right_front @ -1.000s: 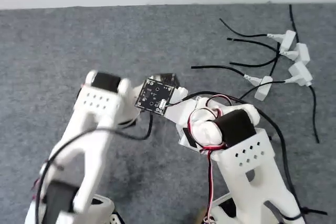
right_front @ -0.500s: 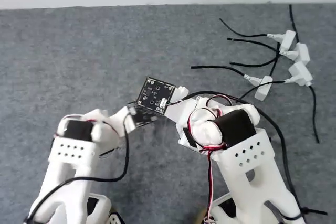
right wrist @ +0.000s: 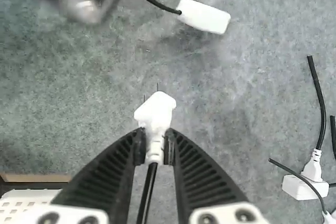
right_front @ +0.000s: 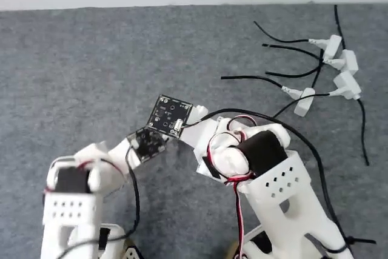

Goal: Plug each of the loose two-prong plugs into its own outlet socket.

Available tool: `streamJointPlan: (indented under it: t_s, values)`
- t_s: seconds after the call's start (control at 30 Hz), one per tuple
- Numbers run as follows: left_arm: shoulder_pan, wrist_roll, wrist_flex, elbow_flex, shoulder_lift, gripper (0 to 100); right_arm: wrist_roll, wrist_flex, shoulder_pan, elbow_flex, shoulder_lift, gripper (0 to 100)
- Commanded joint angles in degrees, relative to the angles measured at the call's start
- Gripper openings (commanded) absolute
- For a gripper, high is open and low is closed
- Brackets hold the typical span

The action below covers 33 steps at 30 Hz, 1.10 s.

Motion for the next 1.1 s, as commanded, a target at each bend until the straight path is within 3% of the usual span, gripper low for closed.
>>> streamJointPlan:
  t_s: [0.0,0.2,0.4,0.47,0.63,0.8,1.07]
  values:
    - [-0.26,-0.7,5.54,-0.92,-10.9,1,-0.79,0.22,-0.66,-0.62,-1.27,1.0]
    - [-1.67,-0.79,5.36,-0.66,-21.1,1,-0.88,0.31,-0.66,-0.26,-1.27,1.0]
    - [-1.67,-0.79,4.66,-0.75,-22.24,2,-1.85,0.4,-0.66,-0.18,-1.27,1.0]
    - [-1.76,-0.53,2.81,-0.48,-22.15,8,-3.52,0.04,-0.66,-0.18,-0.84,1.0]
    - [-1.67,5.1,-5.36,2.59,-22.15,37,-7.21,-1.45,-1.8,-0.18,-0.57,1.0]
    - [1.85,6.24,-14.15,9.98,-22.15,32,-12.48,-6.11,-1.98,0.0,-0.22,1.0]
    - [7.74,18.2,-25.14,13.76,-22.07,32,-12.57,-10.77,-1.27,0.18,14.73,1.0]
